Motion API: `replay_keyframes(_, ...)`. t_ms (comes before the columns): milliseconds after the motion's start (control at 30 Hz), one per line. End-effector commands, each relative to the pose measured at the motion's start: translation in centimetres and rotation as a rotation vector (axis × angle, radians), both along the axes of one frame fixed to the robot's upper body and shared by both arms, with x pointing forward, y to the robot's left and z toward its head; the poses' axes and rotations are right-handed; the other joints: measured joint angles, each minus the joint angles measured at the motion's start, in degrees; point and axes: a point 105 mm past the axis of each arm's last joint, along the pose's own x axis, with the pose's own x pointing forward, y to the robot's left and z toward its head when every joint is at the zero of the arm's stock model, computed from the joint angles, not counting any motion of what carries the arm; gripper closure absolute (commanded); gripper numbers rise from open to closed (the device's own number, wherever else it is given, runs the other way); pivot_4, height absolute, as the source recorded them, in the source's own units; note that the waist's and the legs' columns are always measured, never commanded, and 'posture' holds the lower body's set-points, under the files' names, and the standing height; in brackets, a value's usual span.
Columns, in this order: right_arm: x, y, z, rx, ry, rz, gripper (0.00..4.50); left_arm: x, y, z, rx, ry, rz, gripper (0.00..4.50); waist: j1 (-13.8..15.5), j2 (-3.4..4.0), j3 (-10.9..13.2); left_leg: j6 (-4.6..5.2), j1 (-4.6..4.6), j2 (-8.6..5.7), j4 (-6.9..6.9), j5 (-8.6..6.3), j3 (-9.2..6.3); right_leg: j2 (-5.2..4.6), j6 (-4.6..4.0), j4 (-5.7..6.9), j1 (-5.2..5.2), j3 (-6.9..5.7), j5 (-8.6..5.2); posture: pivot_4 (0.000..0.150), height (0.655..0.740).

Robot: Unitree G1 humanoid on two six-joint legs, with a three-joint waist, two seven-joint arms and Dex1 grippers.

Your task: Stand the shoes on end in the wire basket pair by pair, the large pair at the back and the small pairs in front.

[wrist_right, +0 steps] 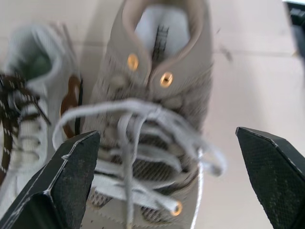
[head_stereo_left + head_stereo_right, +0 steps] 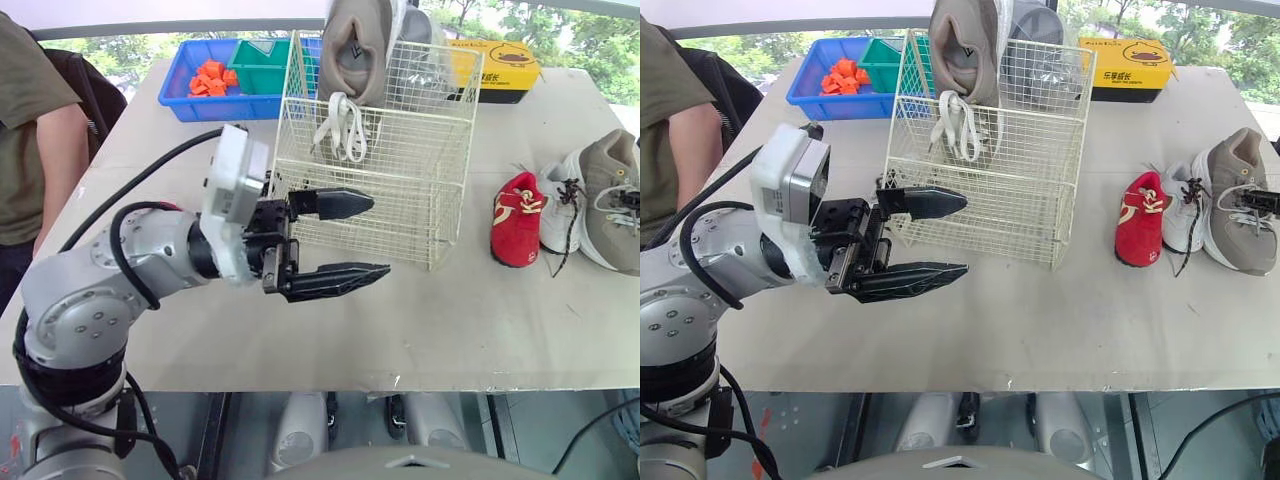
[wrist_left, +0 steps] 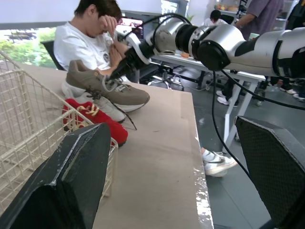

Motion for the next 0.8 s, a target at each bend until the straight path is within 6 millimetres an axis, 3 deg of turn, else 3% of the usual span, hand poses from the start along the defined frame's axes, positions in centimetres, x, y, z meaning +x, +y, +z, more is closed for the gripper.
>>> replay_keyframes(33, 0.3, 0.2, -1.0, 0.015, 0.021, -0.045, 0.06, -0.9, 0.0, 0.7, -0.017, -0.044, -0.001, 0.0, -0.05, 0.0, 0.0, 0.0, 0.01, 0.0, 0.0, 0.0, 0.0, 0.0, 0.0, 0.02, 0.0, 0.0, 0.0, 0.15, 0.74)
replay_keyframes(267, 0.5, 1.6, -6.1, -0.027, 0.166, -0.063, 0.06, -1.2, 0.1, 0.8, -0.007, -0.033, 0.011, 0.0, -0.46, -0.58, -0.32, 0.18, 0.25, 0.02, 0.01, -0.11, -0.04, 0.0, -0.03, 0.01, 0.27, -0.02, -0.01, 0.15, 0.74)
replay_keyframes(433, 0.6, 2.3, -6.9, 0.007, 0.181, -0.051, 2.16, -1.2, 0.4, 1.0, 0.0, -0.033, 0.034, 0.0, -0.97, -1.02, -0.57, 0.25, 0.8, 0.04, 0.0, -0.17, -0.03, -0.15, -0.21, -0.02, 0.82, -0.02, -0.12, 0.15, 0.74)
replay_keyframes(567, 0.8, 2.5, -6.2, 0.072, 0.139, -0.056, 3.72, -1.3, 0.5, 1.2, -0.001, -0.032, 0.042, 0.0, -1.21, -1.05, -0.58, 0.24, 0.89, 0.05, -0.08, -0.17, -0.06, -0.23, -0.23, -0.01, 0.87, -0.03, -0.12, 0.15, 0.74)
replay_keyframes(600, 0.8, 2.4, -6.0, 0.082, 0.132, -0.058, 4.31, -1.3, 0.5, 1.2, -0.004, -0.033, 0.046, 0.0, -1.32, -1.05, -0.58, 0.24, 0.91, 0.06, -0.15, -0.17, -0.05, -0.22, -0.23, -0.02, 0.86, -0.02, -0.12, 0.15, 0.74)
replay_keyframes(800, 0.5, 1.7, -4.9, 0.16, 0.052, -0.084, 4.45, -1.1, 0.1, 1.2, -0.016, -0.032, 0.05, 0.0, -1.41, -1.05, -0.58, 0.17, 1.01, 0.07, -0.56, -0.13, -0.05, -0.16, -0.24, -0.06, 0.77, 0.01, -0.13, 0.15, 0.74)
